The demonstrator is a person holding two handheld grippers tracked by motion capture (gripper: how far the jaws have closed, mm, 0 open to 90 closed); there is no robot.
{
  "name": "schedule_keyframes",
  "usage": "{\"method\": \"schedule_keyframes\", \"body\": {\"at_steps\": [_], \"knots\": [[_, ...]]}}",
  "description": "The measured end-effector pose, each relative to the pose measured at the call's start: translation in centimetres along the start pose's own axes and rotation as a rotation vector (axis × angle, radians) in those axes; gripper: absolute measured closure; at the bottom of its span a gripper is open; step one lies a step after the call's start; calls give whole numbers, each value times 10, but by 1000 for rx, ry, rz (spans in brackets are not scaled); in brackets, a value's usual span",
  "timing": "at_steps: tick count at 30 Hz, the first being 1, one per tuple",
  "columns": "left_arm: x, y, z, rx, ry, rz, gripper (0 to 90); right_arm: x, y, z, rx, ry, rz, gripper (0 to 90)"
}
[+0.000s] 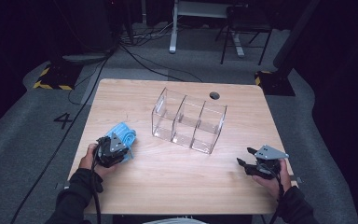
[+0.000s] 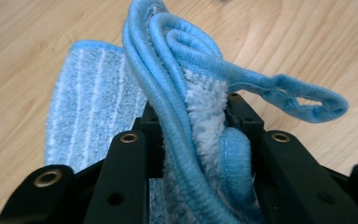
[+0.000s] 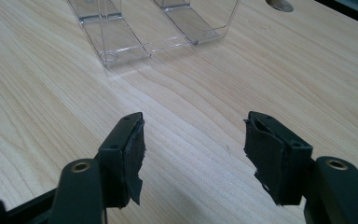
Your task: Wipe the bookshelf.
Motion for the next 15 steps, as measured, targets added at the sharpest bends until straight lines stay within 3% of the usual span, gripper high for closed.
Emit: {"method": "schedule_keyframes", "body": {"at_steps": [3,6,15], "knots": [[6,5,-1,14,-14,-18,642,1,1,1,-1,4,-4,381],[9,9,0,38,-37,4,625,2,2,1,-3,5,-9,380],[11,14,-1,108,-104,40,457,2,5,-3,-24,-3,-19,376]]}}
Point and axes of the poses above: each handheld gripper's, and its own axes: y roughly forward along the jaws, x roughly out of its underside, z roughly to its right, the point moved 3 cm from there along y, roughly forward along the jaws, and after that the axes turned 9 degrees about y, right-handed, at the moved point
